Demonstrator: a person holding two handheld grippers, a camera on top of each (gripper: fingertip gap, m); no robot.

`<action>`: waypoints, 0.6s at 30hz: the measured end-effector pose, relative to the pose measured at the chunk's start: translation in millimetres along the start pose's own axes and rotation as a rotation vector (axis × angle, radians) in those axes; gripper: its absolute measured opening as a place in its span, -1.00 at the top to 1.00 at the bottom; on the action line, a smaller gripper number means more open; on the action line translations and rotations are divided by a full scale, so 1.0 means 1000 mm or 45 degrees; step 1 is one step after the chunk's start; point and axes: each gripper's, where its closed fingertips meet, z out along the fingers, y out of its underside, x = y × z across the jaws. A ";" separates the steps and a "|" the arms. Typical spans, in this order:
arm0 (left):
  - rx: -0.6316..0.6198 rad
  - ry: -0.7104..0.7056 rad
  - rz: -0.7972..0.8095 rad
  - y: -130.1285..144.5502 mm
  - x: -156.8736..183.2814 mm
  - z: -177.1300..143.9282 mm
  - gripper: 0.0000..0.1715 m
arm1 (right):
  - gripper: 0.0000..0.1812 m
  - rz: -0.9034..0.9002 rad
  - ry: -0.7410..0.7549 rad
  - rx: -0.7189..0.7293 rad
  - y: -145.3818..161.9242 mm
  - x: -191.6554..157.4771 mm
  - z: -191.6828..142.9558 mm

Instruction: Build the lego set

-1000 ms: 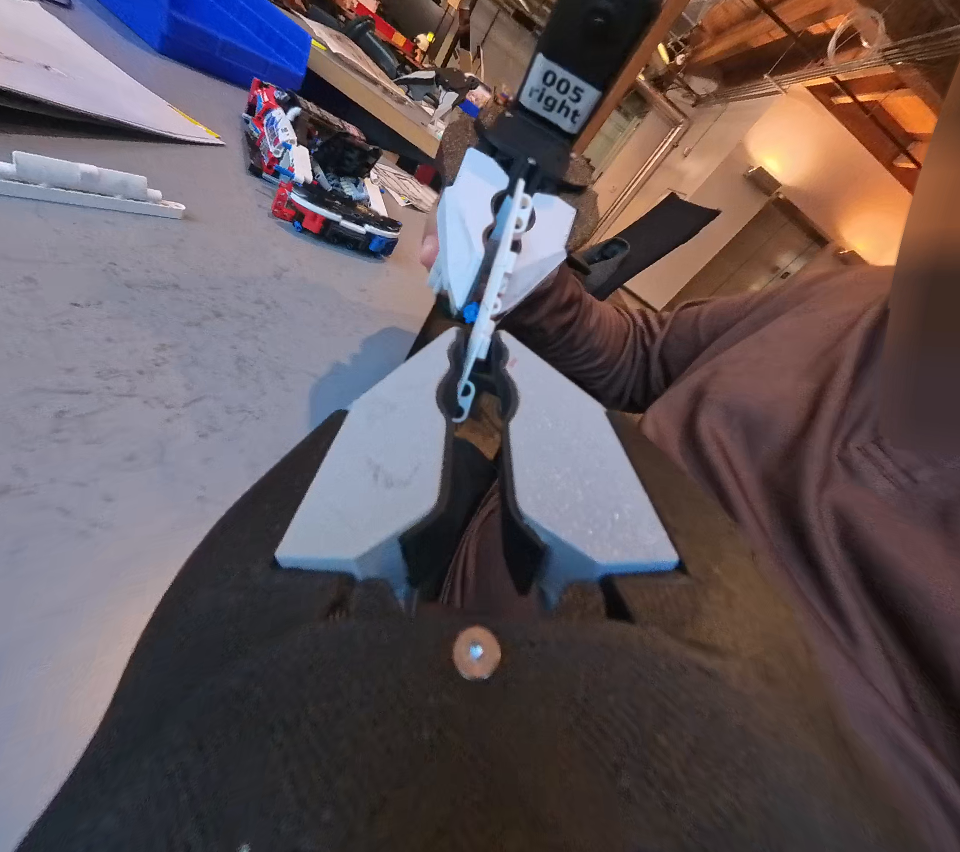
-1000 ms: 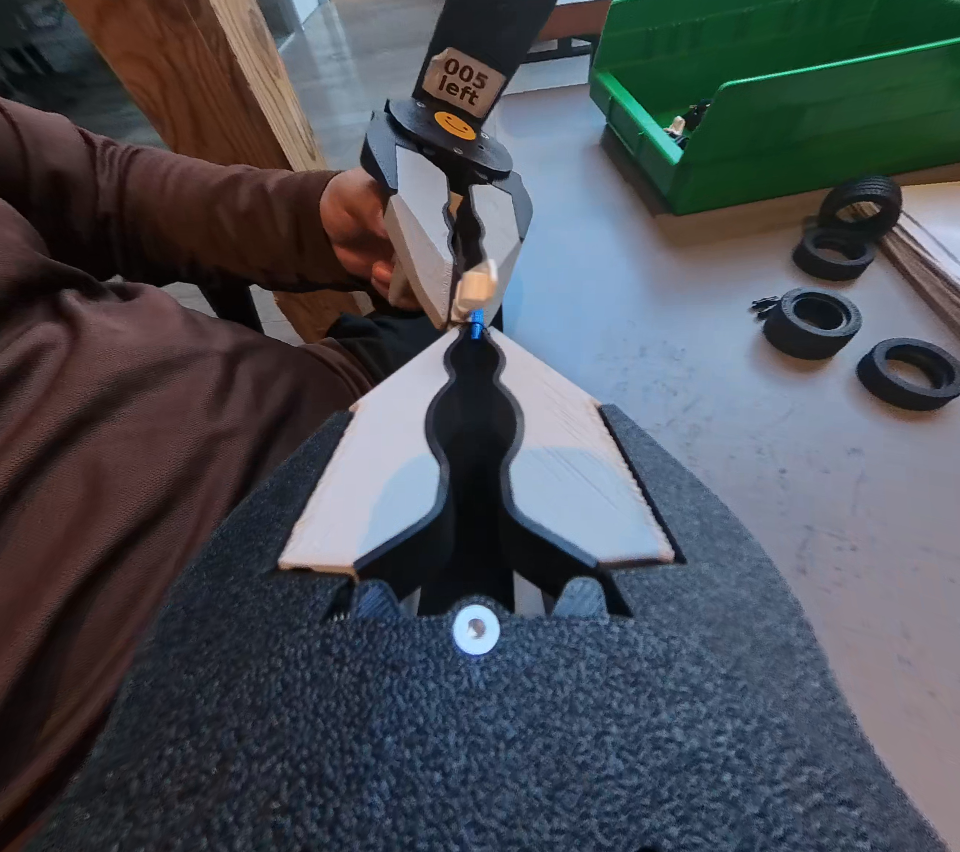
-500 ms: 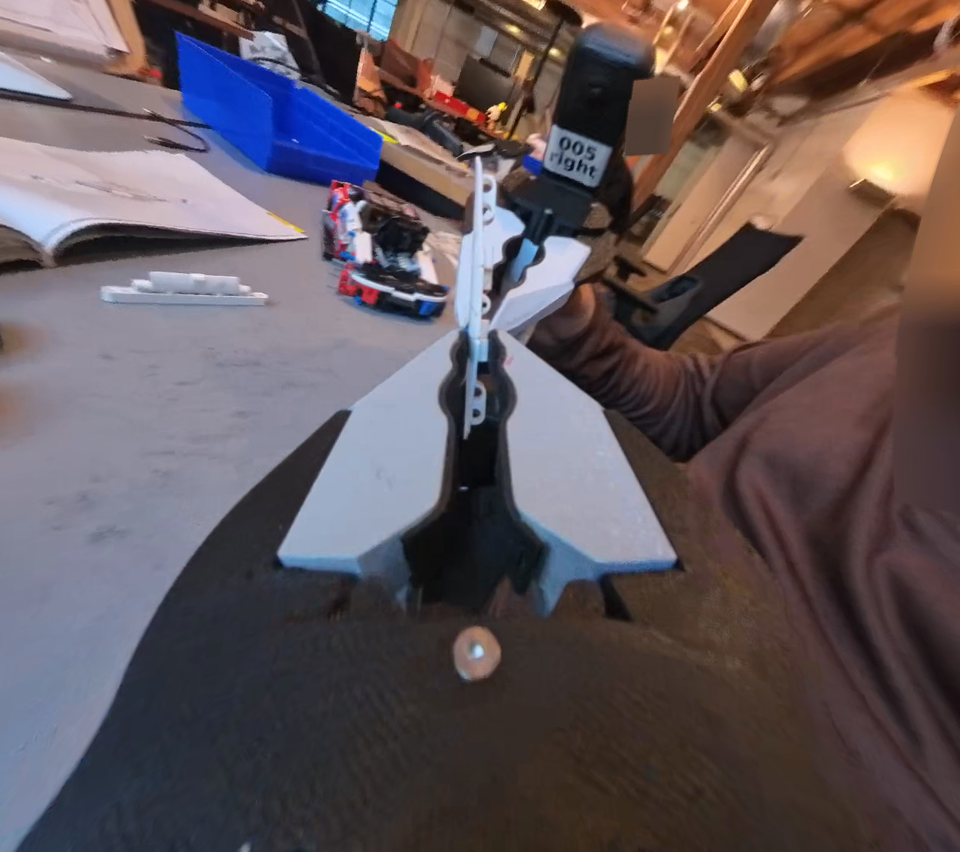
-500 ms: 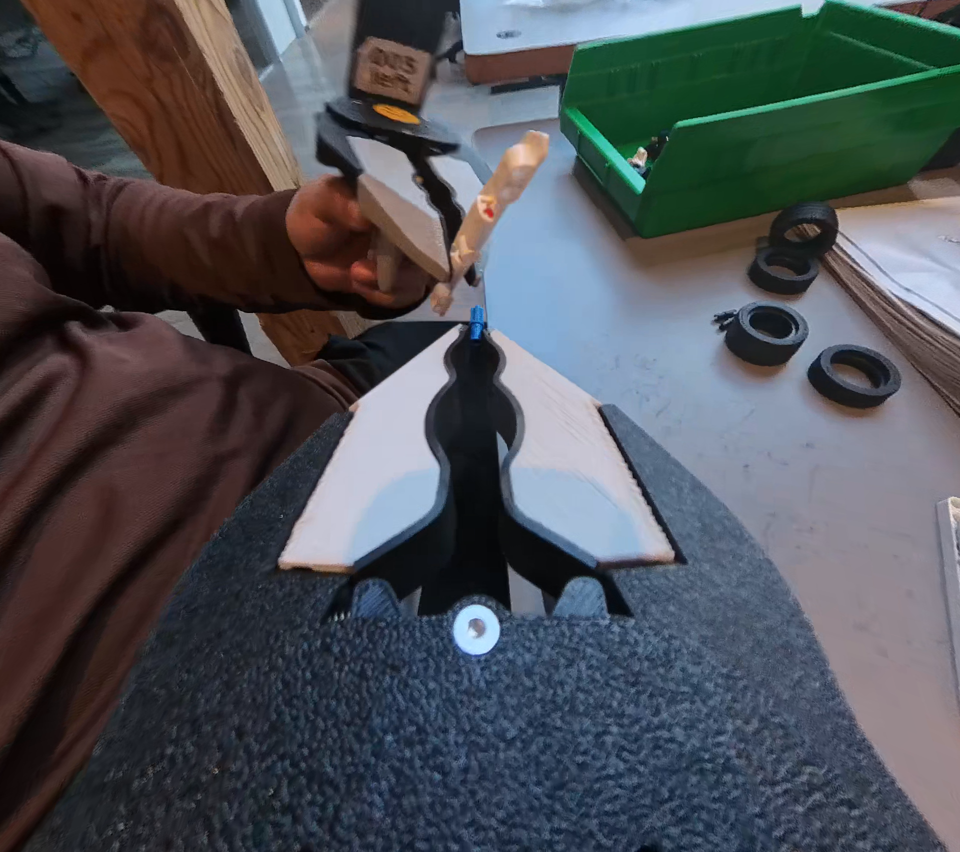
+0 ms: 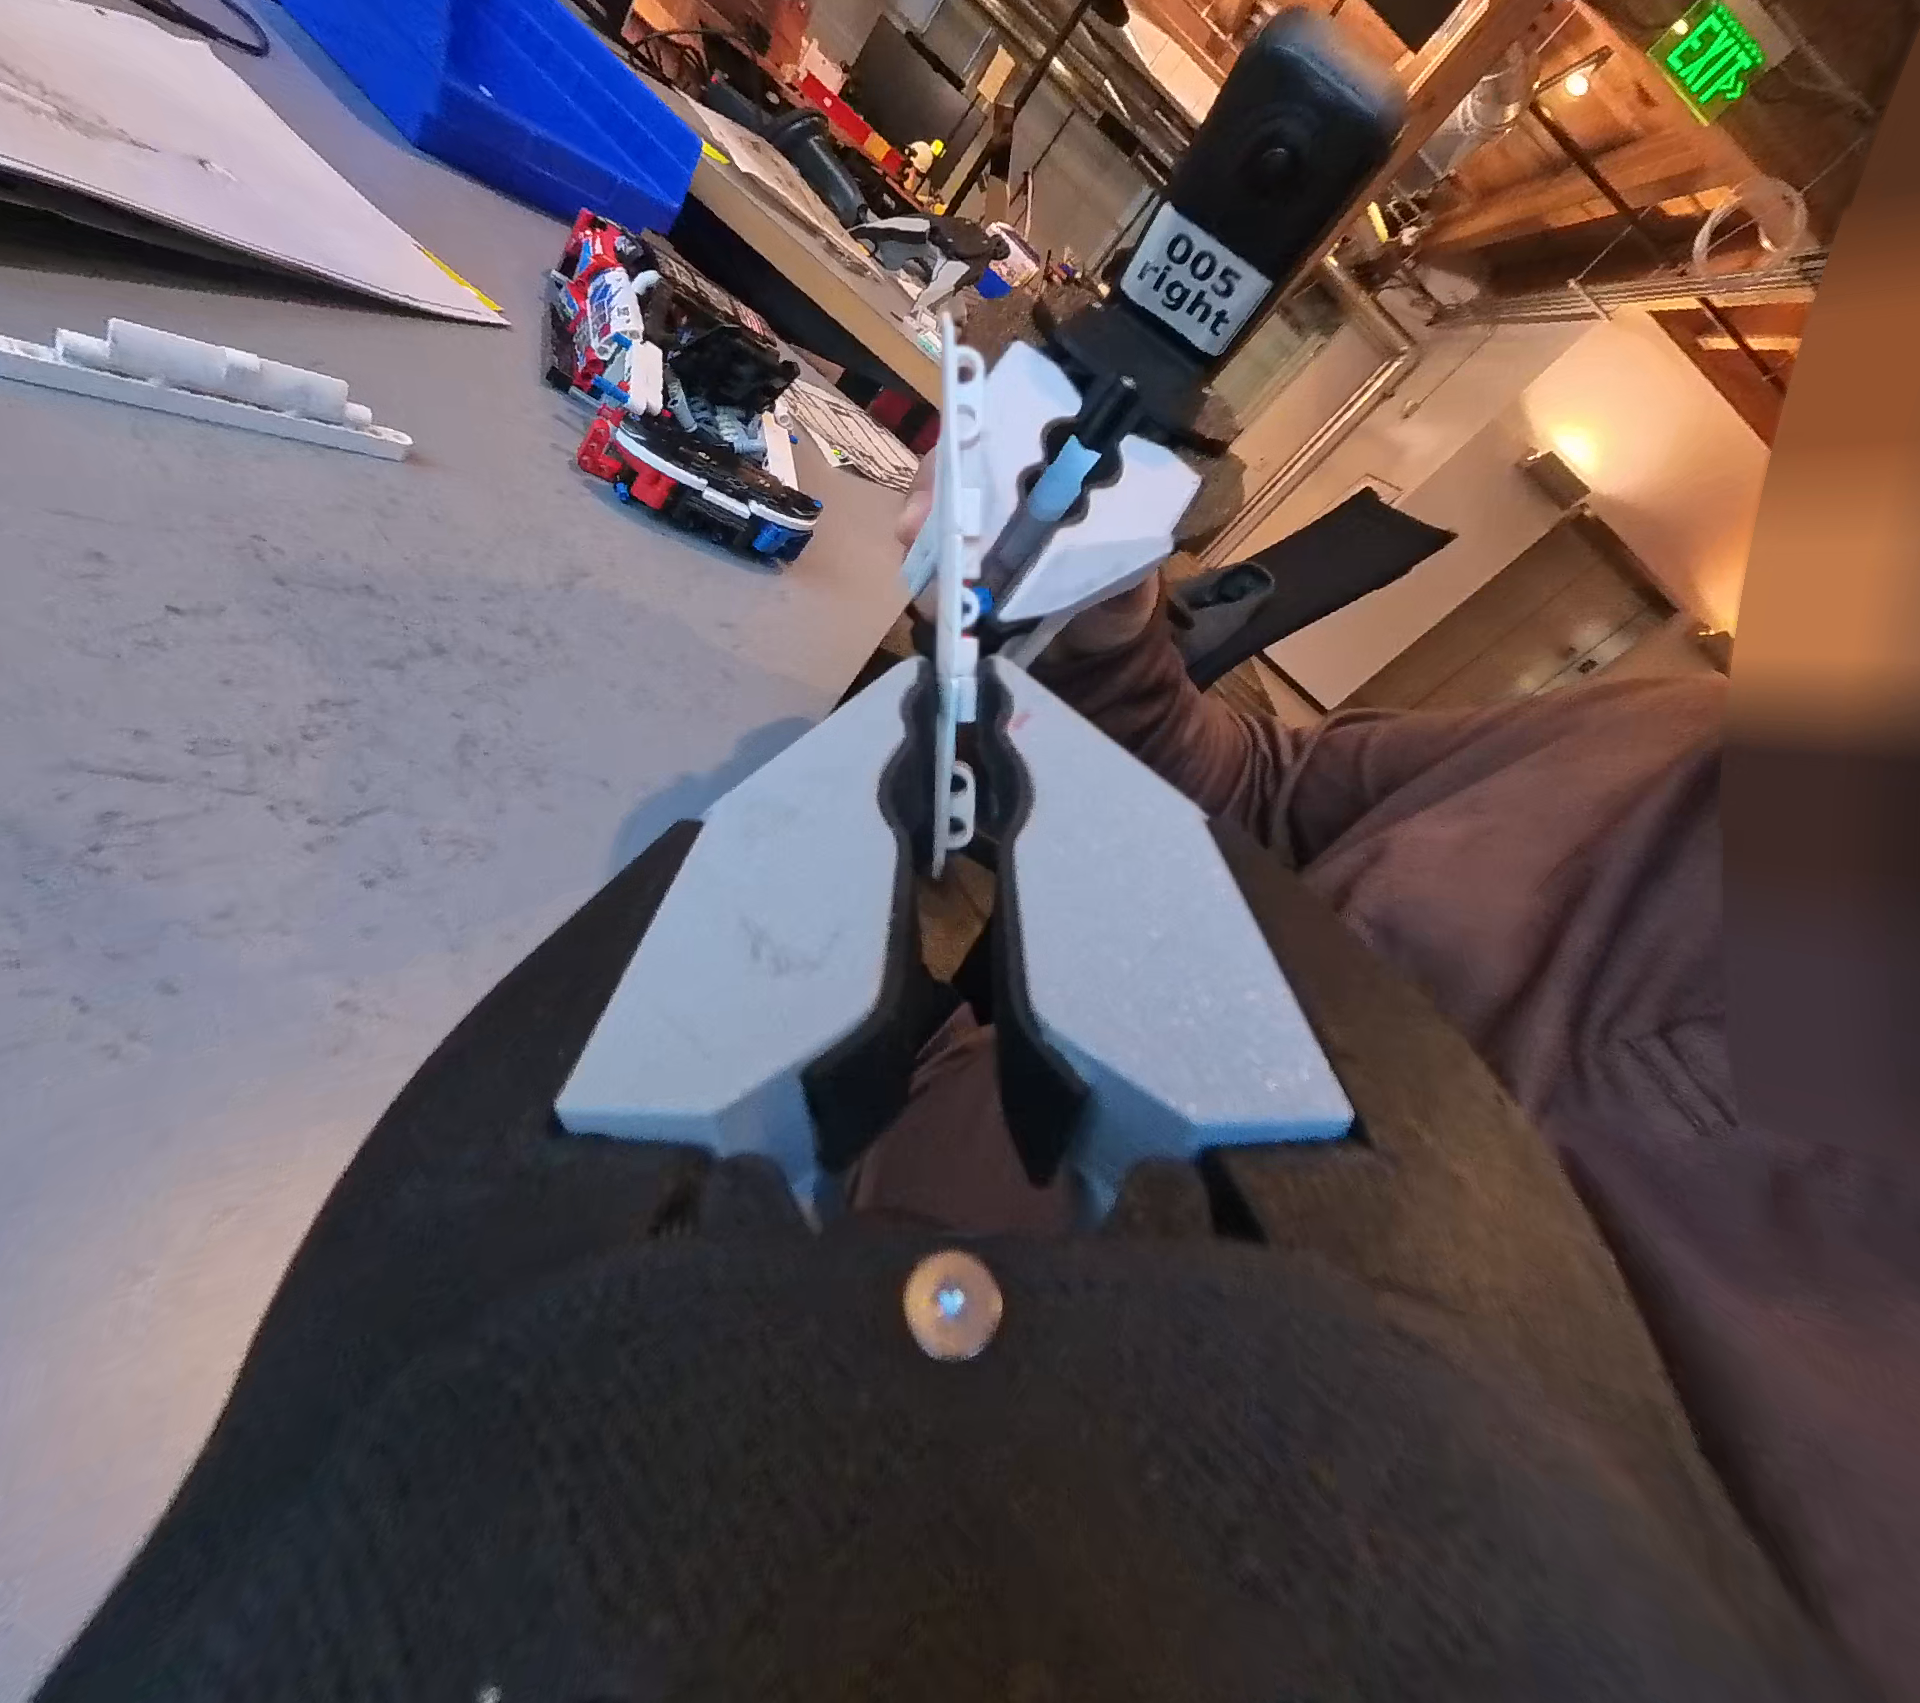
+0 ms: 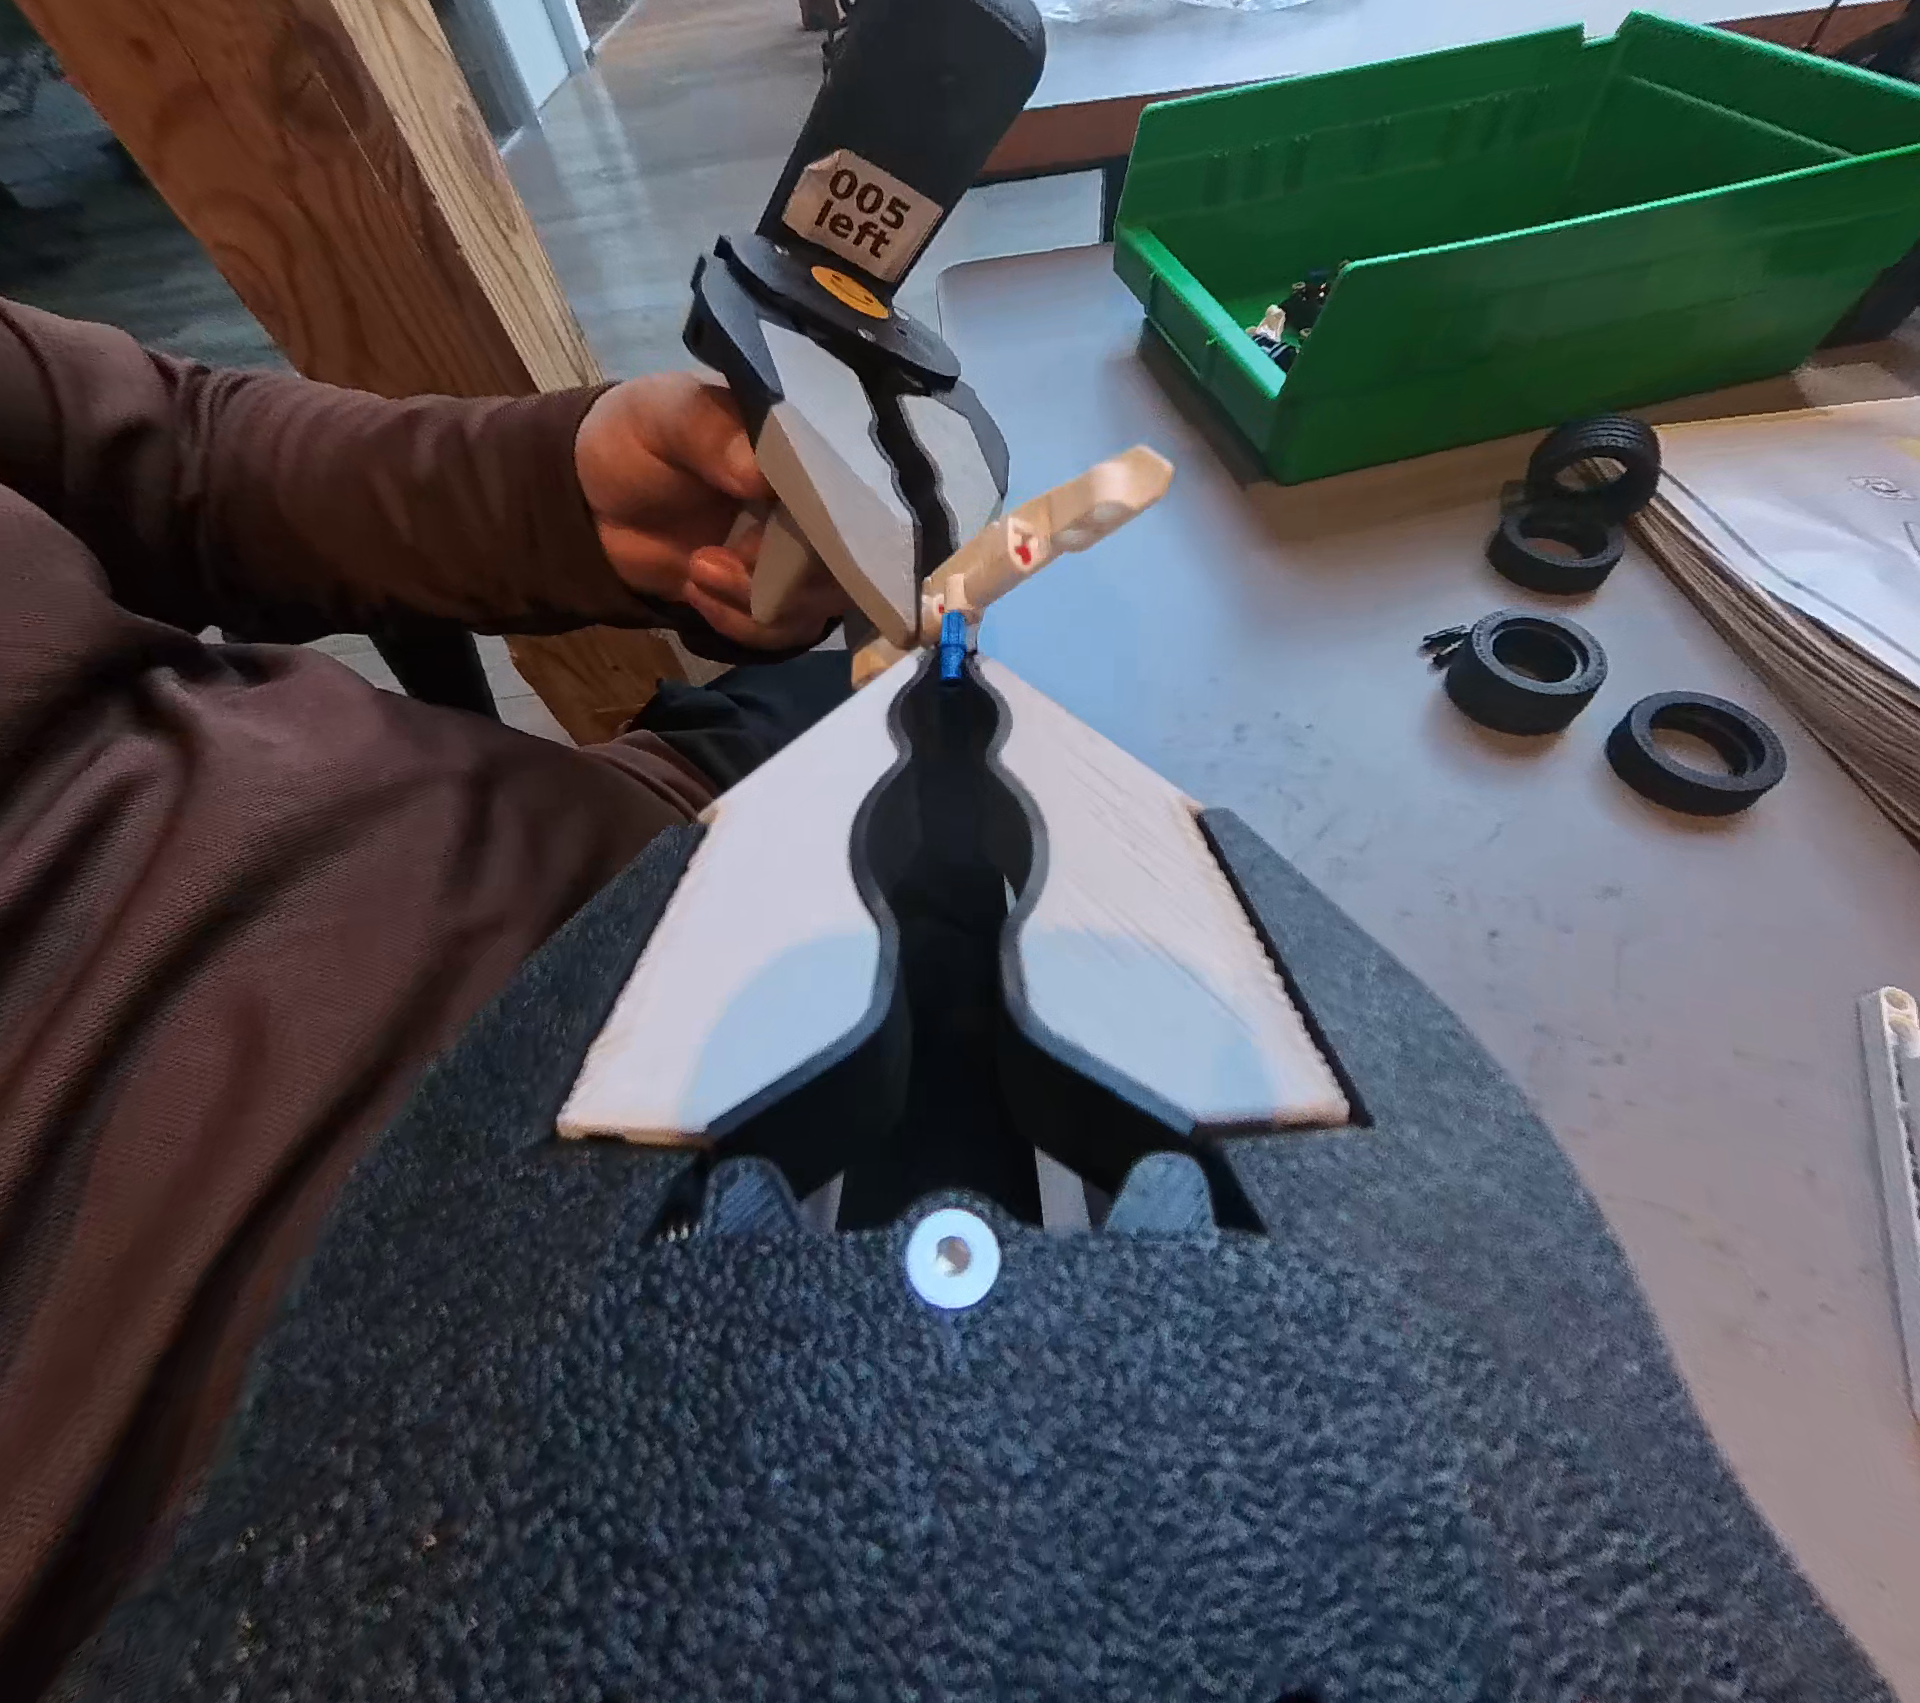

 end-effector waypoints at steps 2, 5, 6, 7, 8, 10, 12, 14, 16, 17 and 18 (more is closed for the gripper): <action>0.003 0.002 -0.001 0.000 0.000 0.001 0.94 | 0.96 0.004 0.014 0.004 -0.001 0.002 -0.001; -0.003 -0.015 0.010 0.000 0.000 0.002 0.94 | 0.96 0.023 0.017 0.013 -0.001 0.004 -0.001; -0.006 -0.022 0.019 0.000 0.000 0.002 0.94 | 0.96 0.027 0.016 0.018 -0.001 0.004 -0.001; -0.011 -0.023 0.028 0.000 0.001 0.003 0.94 | 0.96 0.028 0.011 0.022 -0.001 0.003 -0.001; -0.012 -0.027 0.032 0.000 0.001 0.003 0.94 | 0.96 0.027 0.005 0.019 -0.001 0.003 -0.001; -0.028 -0.048 0.043 0.001 -0.002 0.003 0.94 | 0.96 0.015 0.013 0.001 0.002 0.003 0.000; -0.073 -0.093 0.082 0.006 -0.008 0.003 0.94 | 0.96 -0.006 0.038 -0.036 0.007 0.006 0.002; -0.125 -0.138 0.126 0.012 -0.013 0.004 0.94 | 0.96 -0.022 0.054 -0.063 0.011 0.007 0.005; -0.159 -0.136 0.140 0.016 -0.012 0.006 0.94 | 0.96 -0.022 0.040 -0.069 0.012 0.006 0.007; -0.168 -0.138 0.144 0.017 -0.012 0.006 0.94 | 0.96 -0.028 0.038 -0.075 0.013 0.005 0.007; -0.180 -0.142 0.149 0.018 -0.013 0.005 0.94 | 0.96 -0.044 0.042 -0.088 0.014 0.005 0.008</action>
